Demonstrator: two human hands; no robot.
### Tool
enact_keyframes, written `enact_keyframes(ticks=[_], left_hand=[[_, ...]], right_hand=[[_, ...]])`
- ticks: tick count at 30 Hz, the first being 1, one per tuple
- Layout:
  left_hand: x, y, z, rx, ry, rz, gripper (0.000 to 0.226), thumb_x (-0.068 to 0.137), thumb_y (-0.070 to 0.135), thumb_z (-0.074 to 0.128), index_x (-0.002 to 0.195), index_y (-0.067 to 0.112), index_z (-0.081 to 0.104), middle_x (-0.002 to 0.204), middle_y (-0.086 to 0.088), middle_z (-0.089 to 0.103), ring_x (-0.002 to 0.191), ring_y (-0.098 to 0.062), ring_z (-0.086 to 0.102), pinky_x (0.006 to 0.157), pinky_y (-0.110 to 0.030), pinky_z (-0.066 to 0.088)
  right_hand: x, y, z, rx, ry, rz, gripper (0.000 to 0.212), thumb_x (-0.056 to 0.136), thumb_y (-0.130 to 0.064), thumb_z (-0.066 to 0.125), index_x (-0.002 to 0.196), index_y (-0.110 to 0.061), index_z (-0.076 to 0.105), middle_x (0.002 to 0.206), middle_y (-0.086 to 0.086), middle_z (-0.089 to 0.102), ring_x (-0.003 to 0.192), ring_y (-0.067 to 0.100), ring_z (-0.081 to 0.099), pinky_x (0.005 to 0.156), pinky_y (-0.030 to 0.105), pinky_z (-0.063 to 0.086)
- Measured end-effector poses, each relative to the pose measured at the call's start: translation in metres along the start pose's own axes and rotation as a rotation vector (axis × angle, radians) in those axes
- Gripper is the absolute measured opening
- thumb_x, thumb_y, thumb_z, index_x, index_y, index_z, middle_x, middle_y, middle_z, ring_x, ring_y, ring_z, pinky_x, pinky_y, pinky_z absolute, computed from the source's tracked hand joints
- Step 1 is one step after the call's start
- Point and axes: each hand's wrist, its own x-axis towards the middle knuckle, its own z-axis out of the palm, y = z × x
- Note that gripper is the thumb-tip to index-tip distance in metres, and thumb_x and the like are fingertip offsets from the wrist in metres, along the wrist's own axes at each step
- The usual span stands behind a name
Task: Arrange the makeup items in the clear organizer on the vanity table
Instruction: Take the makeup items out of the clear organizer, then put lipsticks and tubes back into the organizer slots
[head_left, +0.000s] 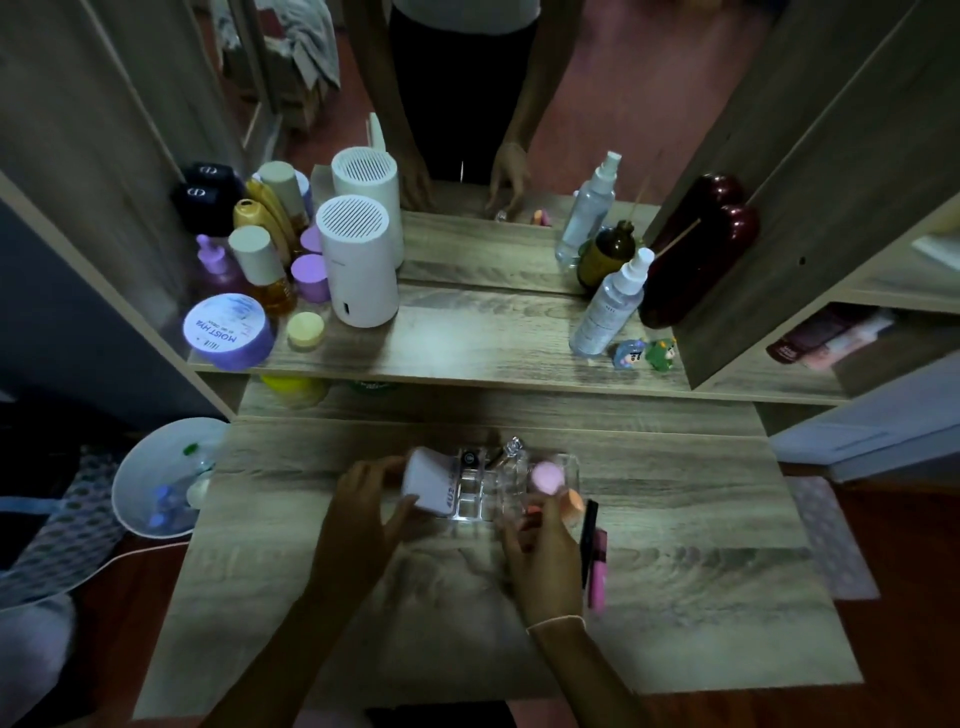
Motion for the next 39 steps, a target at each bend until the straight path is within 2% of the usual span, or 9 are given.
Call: enact_keyframes(ticks=[4, 7, 9, 12, 19, 23, 27, 33, 39], left_hand=[[-0.023, -0.006, -0.002, 0.074, 0.035, -0.011, 0.024, 0.079, 0.011, 0.072, 0.101, 0.012, 0.062, 0.092, -0.009, 0.061, 0.081, -0.027, 0.058, 0.065, -0.029, 0.043], [-0.045, 0.001, 0.011, 0.094, -0.011, 0.036, 0.013, 0.084, 0.022, 0.059, 0.091, 0.013, 0.064, 0.088, -0.011, 0.064, 0.078, -0.028, 0.061, 0.062, -0.031, 0.046], [-0.06, 0.011, 0.025, 0.075, -0.118, 0.083, 0.028, 0.082, 0.035, 0.044, 0.091, 0.017, 0.064, 0.091, -0.01, 0.067, 0.086, -0.019, 0.058, 0.069, -0.027, 0.046], [-0.073, 0.026, 0.049, 0.077, -0.215, 0.191, 0.026, 0.079, 0.034, 0.044, 0.095, 0.022, 0.062, 0.093, -0.006, 0.068, 0.092, -0.008, 0.047, 0.078, -0.021, 0.038], [-0.065, 0.076, 0.102, 0.009, -0.312, 0.31, 0.025, 0.089, 0.017, 0.055, 0.113, 0.012, 0.061, 0.117, -0.008, 0.059, 0.11, -0.022, 0.055, 0.094, -0.031, 0.045], [-0.056, 0.102, 0.125, -0.037, -0.323, 0.404, 0.027, 0.073, -0.013, 0.066, 0.098, -0.003, 0.063, 0.098, -0.021, 0.066, 0.094, -0.013, 0.051, 0.091, 0.002, 0.03], [-0.048, 0.098, 0.148, 0.105, -0.344, 0.296, 0.022, 0.089, 0.009, 0.054, 0.109, 0.002, 0.061, 0.109, -0.019, 0.06, 0.096, -0.031, 0.057, 0.082, -0.039, 0.048], [-0.046, 0.104, 0.175, 0.114, -0.336, 0.179, 0.019, 0.089, 0.014, 0.057, 0.105, 0.002, 0.059, 0.103, -0.02, 0.058, 0.086, -0.034, 0.057, 0.072, -0.041, 0.045], [-0.046, 0.11, 0.183, 0.113, -0.301, 0.068, 0.015, 0.087, 0.012, 0.056, 0.101, 0.005, 0.056, 0.105, -0.019, 0.055, 0.086, -0.032, 0.055, 0.069, -0.035, 0.042]], right_hand=[[-0.015, 0.016, -0.003, -0.047, 0.038, 0.004, 0.01, 0.085, -0.02, 0.067, 0.092, -0.021, 0.059, 0.066, -0.005, 0.065, 0.06, 0.009, 0.061, 0.06, 0.025, 0.046], [-0.026, 0.028, -0.007, -0.069, 0.065, 0.017, 0.008, 0.085, -0.025, 0.068, 0.083, -0.023, 0.06, 0.068, -0.001, 0.069, 0.064, 0.015, 0.065, 0.061, 0.028, 0.048], [-0.033, 0.037, -0.014, -0.077, 0.123, 0.06, 0.005, 0.084, -0.025, 0.068, 0.086, -0.024, 0.065, 0.066, -0.001, 0.069, 0.063, 0.018, 0.066, 0.06, 0.026, 0.047], [-0.037, 0.055, -0.03, -0.087, 0.216, 0.122, 0.008, 0.083, -0.02, 0.068, 0.087, -0.026, 0.065, 0.07, 0.0, 0.072, 0.066, 0.022, 0.067, 0.06, 0.025, 0.044], [-0.023, 0.094, -0.069, -0.155, 0.288, 0.136, 0.015, 0.087, -0.034, 0.063, 0.092, -0.02, 0.064, 0.075, 0.006, 0.07, 0.067, 0.025, 0.066, 0.06, 0.027, 0.045], [-0.015, 0.111, -0.082, -0.142, 0.267, 0.12, 0.016, 0.084, -0.024, 0.065, 0.1, -0.022, 0.065, 0.084, 0.007, 0.072, 0.077, 0.027, 0.068, 0.068, 0.03, 0.05], [-0.01, 0.126, -0.09, -0.113, 0.154, 0.097, 0.025, 0.082, -0.029, 0.07, 0.104, -0.02, 0.062, 0.083, 0.003, 0.069, 0.076, 0.02, 0.066, 0.071, 0.029, 0.05], [-0.01, 0.126, -0.084, -0.201, -0.041, 0.087, 0.055, 0.074, -0.041, 0.072, 0.119, -0.017, 0.052, 0.116, 0.007, 0.059, 0.105, 0.024, 0.059, 0.086, 0.039, 0.05], [-0.005, 0.131, -0.094, -0.244, 0.015, 0.121, 0.042, 0.077, -0.022, 0.065, 0.115, -0.012, 0.05, 0.117, 0.013, 0.055, 0.104, 0.031, 0.057, 0.08, 0.038, 0.048]])
